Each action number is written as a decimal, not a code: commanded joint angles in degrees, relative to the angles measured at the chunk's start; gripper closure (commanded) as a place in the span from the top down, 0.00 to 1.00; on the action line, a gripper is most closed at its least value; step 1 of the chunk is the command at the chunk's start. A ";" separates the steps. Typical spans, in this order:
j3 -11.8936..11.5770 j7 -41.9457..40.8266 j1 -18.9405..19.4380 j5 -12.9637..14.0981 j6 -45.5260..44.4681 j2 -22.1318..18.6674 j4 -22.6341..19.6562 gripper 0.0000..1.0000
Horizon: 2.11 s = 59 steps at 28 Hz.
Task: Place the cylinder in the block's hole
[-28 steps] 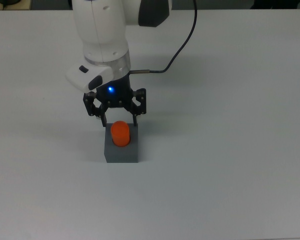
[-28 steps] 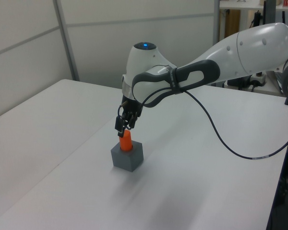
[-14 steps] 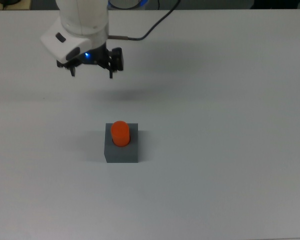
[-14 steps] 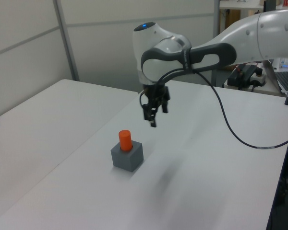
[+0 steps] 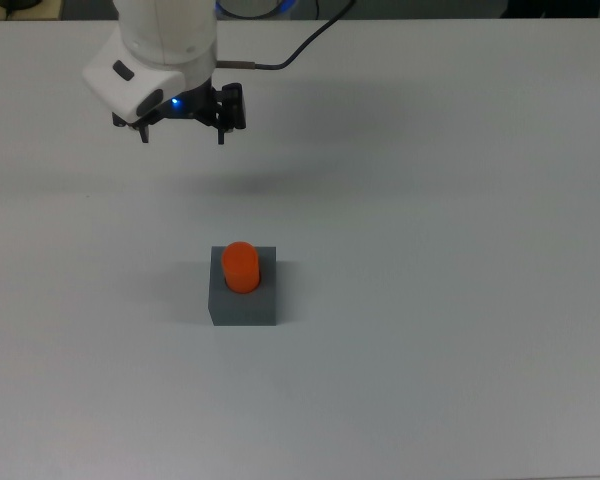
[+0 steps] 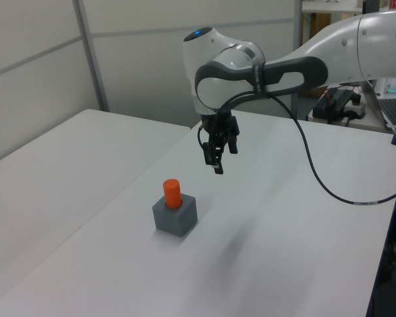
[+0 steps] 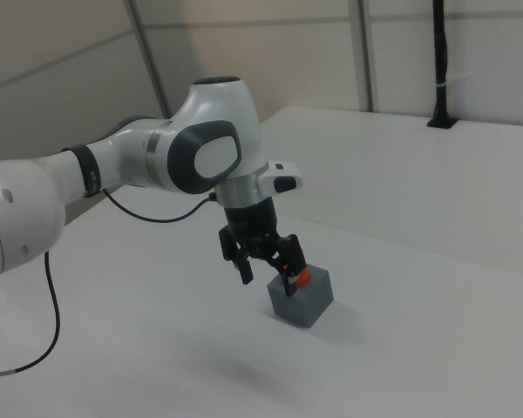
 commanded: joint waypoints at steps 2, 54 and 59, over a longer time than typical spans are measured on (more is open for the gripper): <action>0.01 -2.43 0.77 2.88 0.24 0.42 1.36 1.00; -0.25 -2.70 0.95 2.71 0.07 1.38 3.21 1.00; -0.34 -2.70 0.95 2.71 0.07 1.38 3.21 1.00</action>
